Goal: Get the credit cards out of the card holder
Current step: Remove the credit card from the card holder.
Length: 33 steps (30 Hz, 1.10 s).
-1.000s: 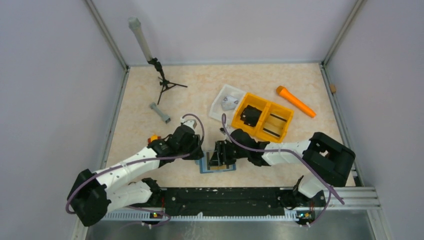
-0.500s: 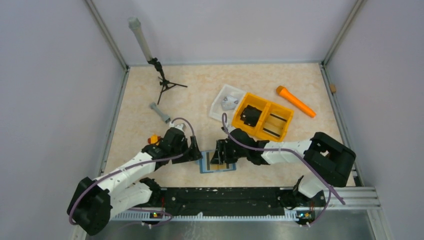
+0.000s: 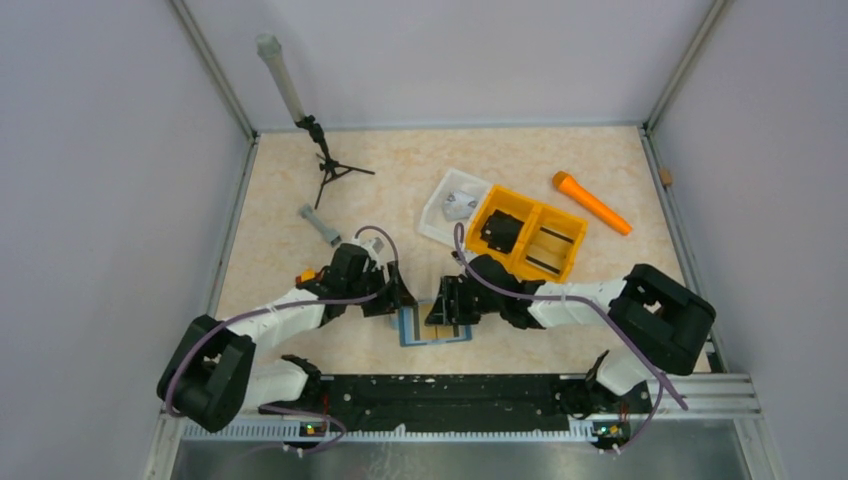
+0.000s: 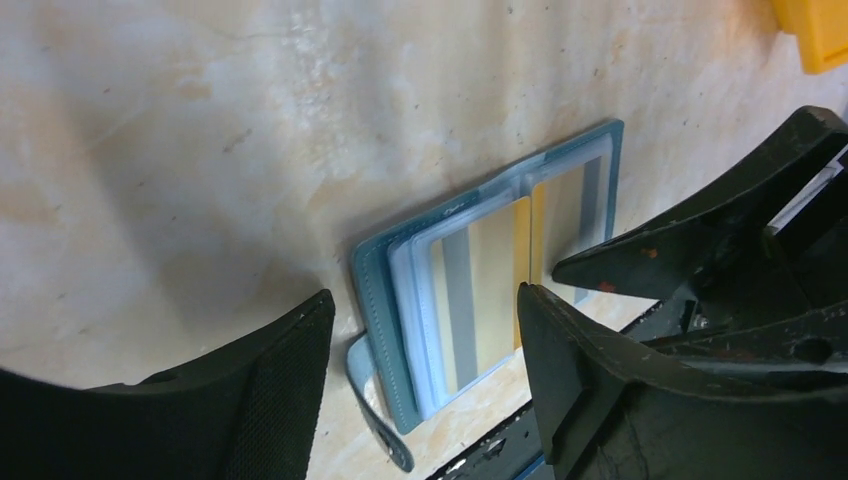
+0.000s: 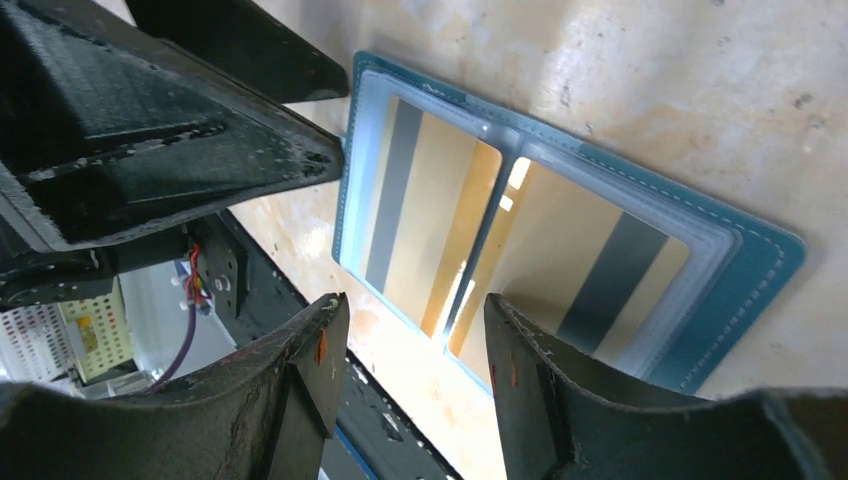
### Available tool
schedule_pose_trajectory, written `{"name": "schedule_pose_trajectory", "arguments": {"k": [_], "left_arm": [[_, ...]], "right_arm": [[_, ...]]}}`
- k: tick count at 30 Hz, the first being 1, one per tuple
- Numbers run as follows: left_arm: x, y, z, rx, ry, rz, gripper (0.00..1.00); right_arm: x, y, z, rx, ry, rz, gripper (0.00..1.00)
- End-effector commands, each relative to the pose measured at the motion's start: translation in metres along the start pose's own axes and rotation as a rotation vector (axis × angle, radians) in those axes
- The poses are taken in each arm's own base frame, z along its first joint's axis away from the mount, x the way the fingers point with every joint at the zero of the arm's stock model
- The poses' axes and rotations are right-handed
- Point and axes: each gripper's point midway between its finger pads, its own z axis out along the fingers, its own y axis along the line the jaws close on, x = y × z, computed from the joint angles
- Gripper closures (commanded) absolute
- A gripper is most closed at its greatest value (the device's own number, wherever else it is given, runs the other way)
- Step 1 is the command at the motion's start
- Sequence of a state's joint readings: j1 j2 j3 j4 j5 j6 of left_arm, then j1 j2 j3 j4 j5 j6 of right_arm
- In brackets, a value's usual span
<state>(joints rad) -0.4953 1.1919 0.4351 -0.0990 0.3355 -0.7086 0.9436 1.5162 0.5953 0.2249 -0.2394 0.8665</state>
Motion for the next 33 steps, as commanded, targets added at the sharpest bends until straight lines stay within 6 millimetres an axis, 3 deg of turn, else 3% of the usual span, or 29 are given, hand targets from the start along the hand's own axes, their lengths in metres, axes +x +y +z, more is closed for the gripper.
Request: {"name": "schedule_pose_trajectory", "arguments": {"k": [1, 15, 22, 25, 30, 33], "left_arm": [[0.017, 0.008, 0.012, 0.032, 0.078, -0.009, 0.31], [0.027, 0.004, 0.020, 0.110, 0.113, -0.032, 0.64], [0.028, -0.001, 0.020, 0.148, 0.119, -0.028, 0.75], [0.029, -0.009, 0.020, 0.209, 0.126, -0.036, 0.77], [0.029, -0.021, 0.017, 0.293, 0.135, -0.047, 0.67], [0.029, -0.027, 0.013, 0.333, 0.137, -0.049, 0.68]], "right_arm": [[-0.001, 0.010, 0.006, -0.072, 0.005, 0.017, 0.45], [-0.004, 0.018, 0.013, -0.089, 0.014, 0.029, 0.45], [-0.005, 0.018, 0.010, -0.092, -0.002, 0.030, 0.46], [-0.004, 0.020, 0.010, -0.108, -0.001, 0.039, 0.46], [-0.006, 0.019, 0.009, -0.116, -0.008, 0.052, 0.47], [-0.007, 0.017, 0.007, -0.130, -0.014, 0.068, 0.47]]}}
